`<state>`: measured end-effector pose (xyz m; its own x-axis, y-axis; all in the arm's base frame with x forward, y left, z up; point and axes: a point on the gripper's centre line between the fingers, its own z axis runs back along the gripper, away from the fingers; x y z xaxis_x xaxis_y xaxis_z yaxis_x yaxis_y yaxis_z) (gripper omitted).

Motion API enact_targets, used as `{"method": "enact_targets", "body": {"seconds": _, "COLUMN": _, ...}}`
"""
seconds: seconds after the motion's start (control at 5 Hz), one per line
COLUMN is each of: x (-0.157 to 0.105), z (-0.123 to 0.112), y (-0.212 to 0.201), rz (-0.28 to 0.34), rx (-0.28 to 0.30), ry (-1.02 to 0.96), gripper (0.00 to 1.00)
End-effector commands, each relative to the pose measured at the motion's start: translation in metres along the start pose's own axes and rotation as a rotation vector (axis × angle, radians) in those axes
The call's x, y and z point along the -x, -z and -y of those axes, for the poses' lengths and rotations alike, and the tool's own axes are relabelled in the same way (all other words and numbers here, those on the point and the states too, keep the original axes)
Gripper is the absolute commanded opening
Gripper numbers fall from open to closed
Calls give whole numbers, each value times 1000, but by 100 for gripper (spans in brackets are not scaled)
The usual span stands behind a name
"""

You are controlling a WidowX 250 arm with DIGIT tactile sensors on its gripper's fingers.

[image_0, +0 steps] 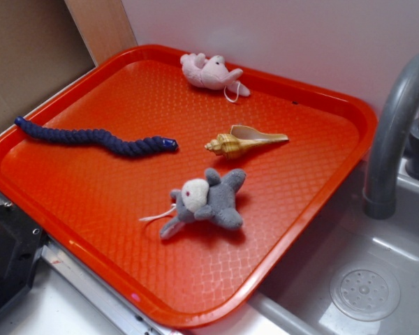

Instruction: Grab the blue rope.

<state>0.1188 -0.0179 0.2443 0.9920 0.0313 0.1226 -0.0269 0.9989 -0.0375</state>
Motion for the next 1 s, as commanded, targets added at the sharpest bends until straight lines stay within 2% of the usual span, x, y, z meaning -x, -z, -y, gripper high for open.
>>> {"method": "enact_targets", "body": {"seconds": 0.0, "x": 0, "z": 0, "y": 0, "rz": 0, "rx": 0, "ry": 0, "gripper": 100}}
{"method": "enact_targets", "body": {"seconds": 0.2, "x": -27, "z": -10, "y": 27, "rz": 123, "rx": 40, "ry": 251, "gripper": 100}}
{"method": "enact_targets", "body": {"seconds": 0.4, "x": -45, "z": -11, "y": 38, "rz": 198, "rx": 61, "ry": 503, "gripper": 100}}
{"method": "enact_targets", "body": {"seconds": 0.6, "x": -54, "z": -5, "y": 50, "rz": 250, "rx": 106, "ry": 751, "gripper": 100}}
{"method": "enact_targets", "body": {"seconds": 0.8, "x": -58, "z": -4, "y": 73, "rz": 214, "rx": 118, "ry": 986, "gripper": 100}}
